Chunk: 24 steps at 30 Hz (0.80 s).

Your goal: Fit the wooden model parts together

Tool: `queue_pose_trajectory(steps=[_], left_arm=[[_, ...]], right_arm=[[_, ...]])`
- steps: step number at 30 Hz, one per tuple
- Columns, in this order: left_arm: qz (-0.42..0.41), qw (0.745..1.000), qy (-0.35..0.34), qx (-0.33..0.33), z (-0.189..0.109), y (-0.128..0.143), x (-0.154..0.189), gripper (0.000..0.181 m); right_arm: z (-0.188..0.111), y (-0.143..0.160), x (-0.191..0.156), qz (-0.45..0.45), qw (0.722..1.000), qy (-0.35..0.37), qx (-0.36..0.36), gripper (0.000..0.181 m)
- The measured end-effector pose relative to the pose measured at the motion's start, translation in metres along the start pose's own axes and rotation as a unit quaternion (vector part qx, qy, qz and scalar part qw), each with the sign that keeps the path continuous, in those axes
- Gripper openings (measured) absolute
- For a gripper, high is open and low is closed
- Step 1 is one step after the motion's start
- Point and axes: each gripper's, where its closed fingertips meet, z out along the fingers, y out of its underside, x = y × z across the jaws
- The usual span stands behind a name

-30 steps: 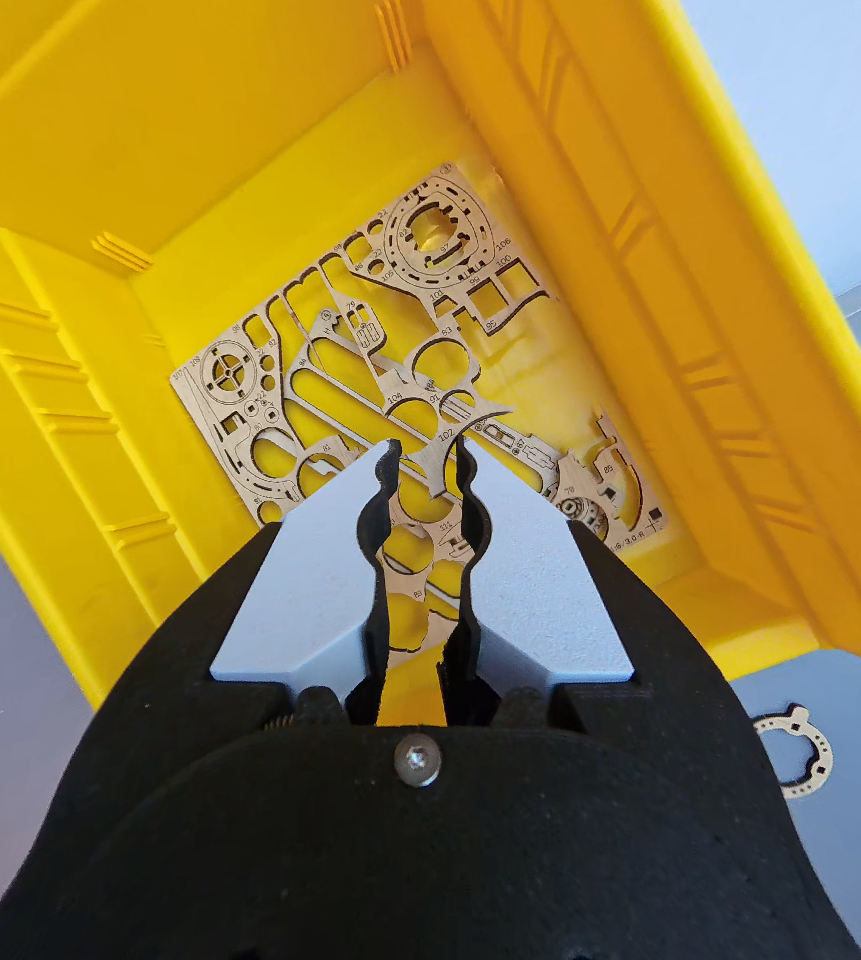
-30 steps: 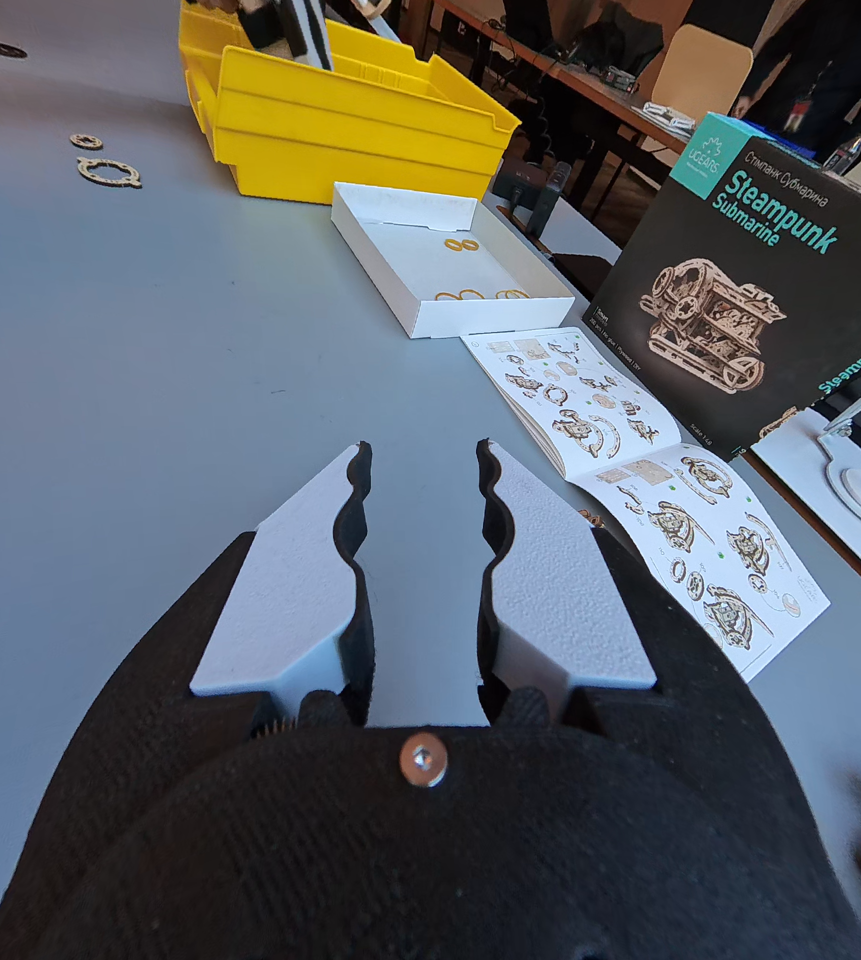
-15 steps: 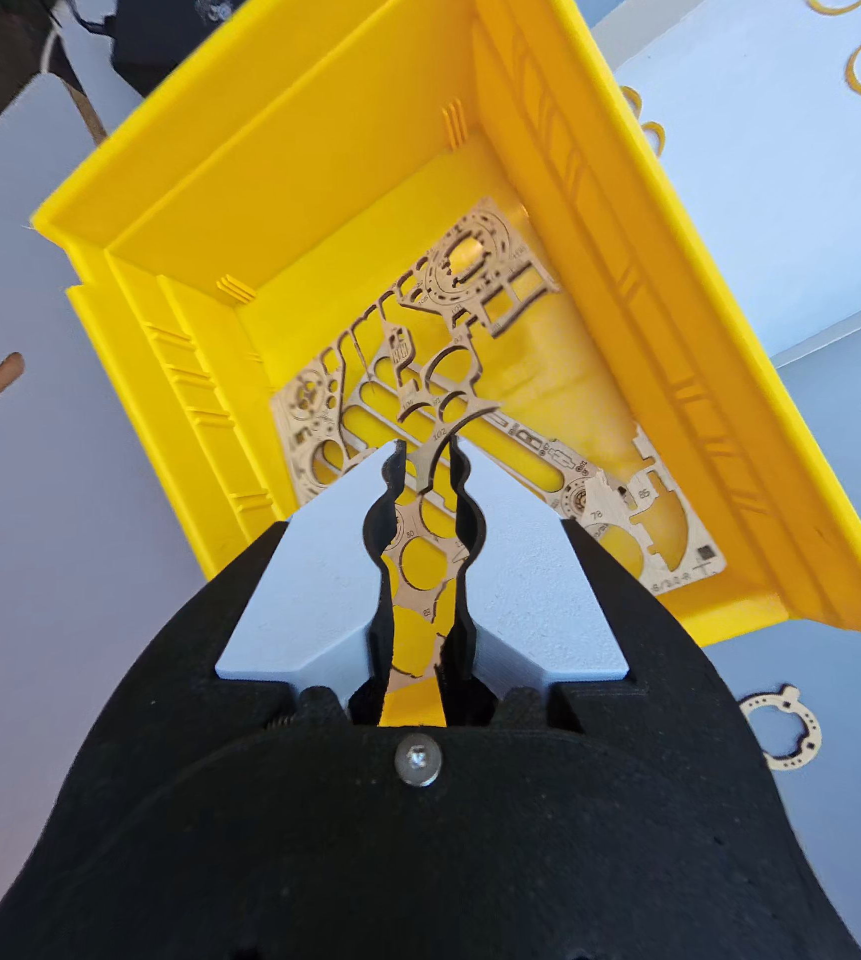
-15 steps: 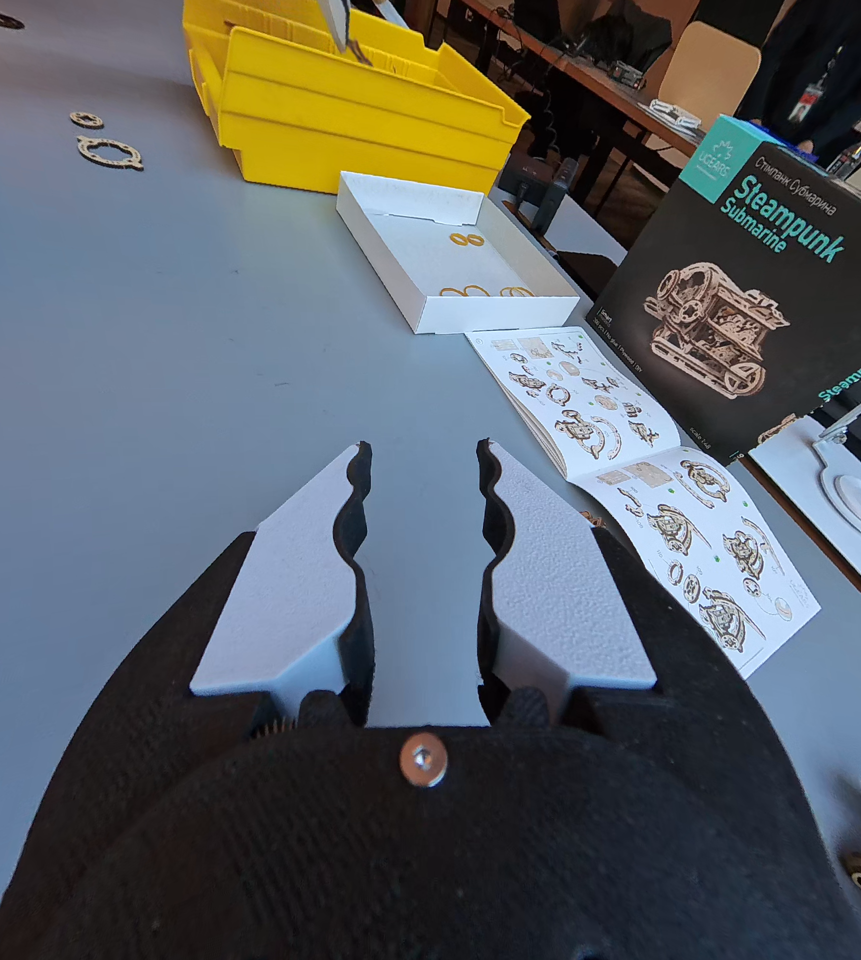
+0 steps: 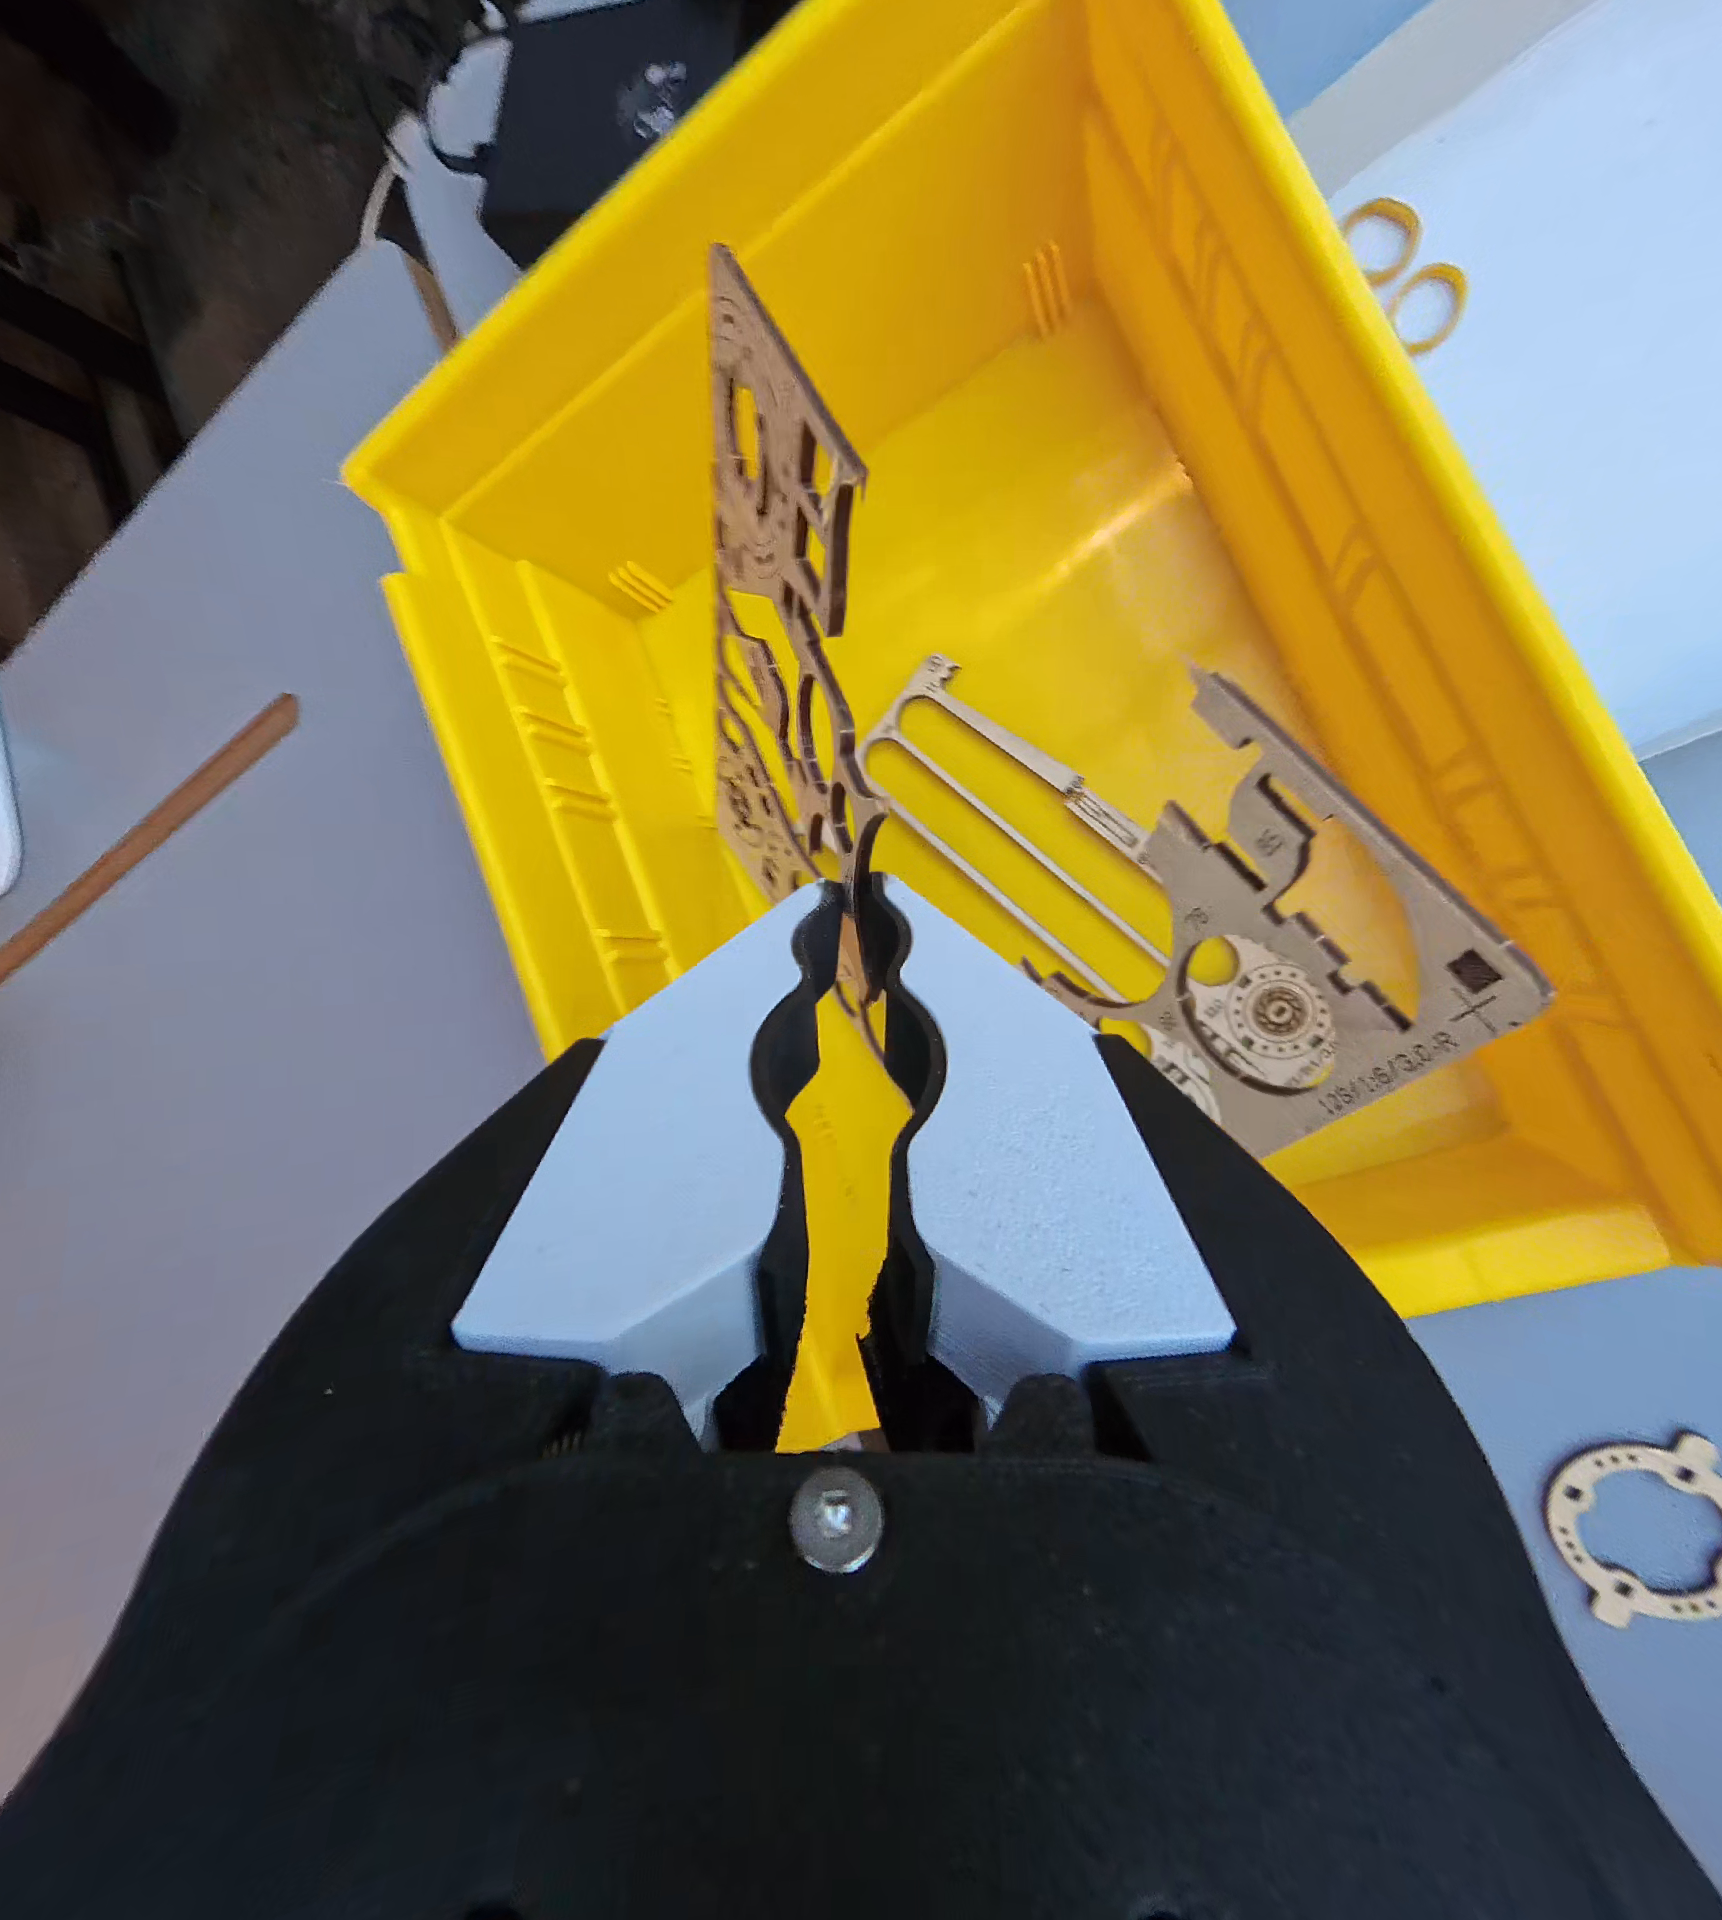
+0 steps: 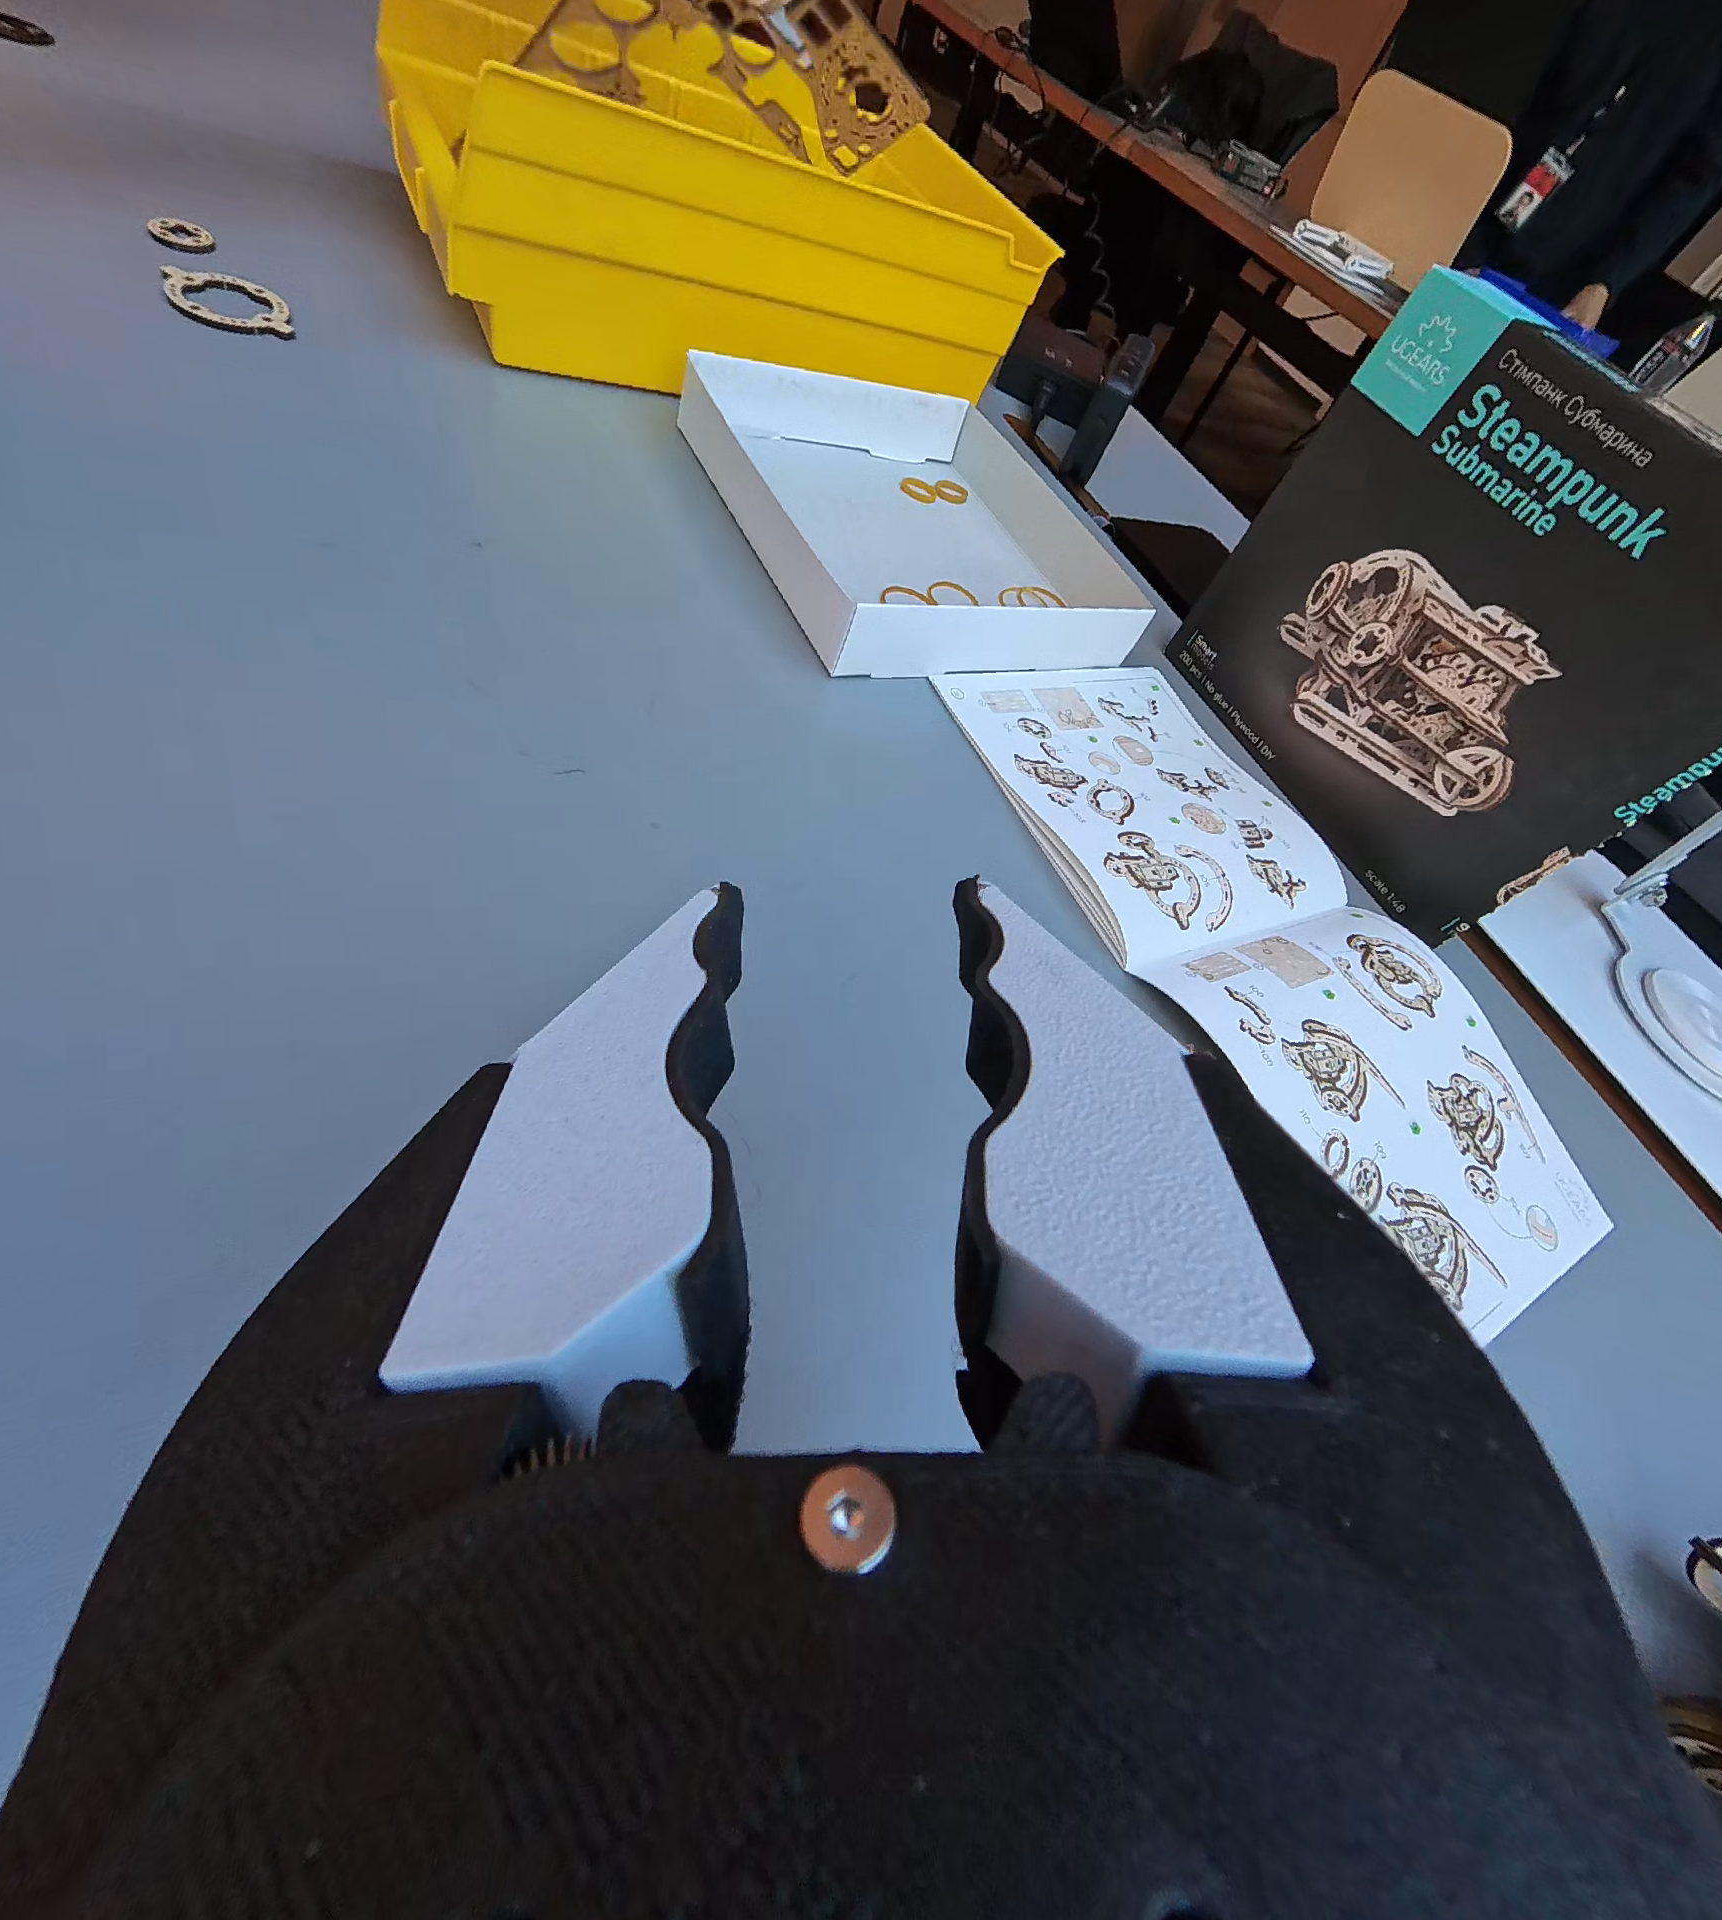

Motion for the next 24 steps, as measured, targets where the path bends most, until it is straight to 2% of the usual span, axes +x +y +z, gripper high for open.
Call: queue_pose_trajectory(steps=[8,14,17,20,24], left_arm=[[-0.008,0.999,-0.033,0.034,-0.050,-0.017,-0.019,0.001],[0.011,0.994,-0.081,0.068,-0.106,-0.025,-0.018,0.001],[0.034,0.990,-0.097,0.095,-0.143,-0.037,-0.001,0.001],[0.081,0.984,-0.107,0.115,-0.180,-0.051,0.033,0.001],[0.166,0.973,-0.117,0.112,-0.205,-0.061,0.088,0.001]], right_arm=[[0.000,-0.002,-0.003,-0.006,1.000,-0.003,0.000,0.041],[0.000,-0.006,-0.007,-0.007,1.000,-0.010,0.008,0.041],[-0.001,-0.008,-0.008,-0.009,1.000,-0.010,0.009,0.041],[-0.002,-0.011,-0.008,-0.008,1.000,-0.010,0.016,0.041],[-0.005,-0.016,-0.008,-0.008,1.000,-0.009,0.025,0.041]])
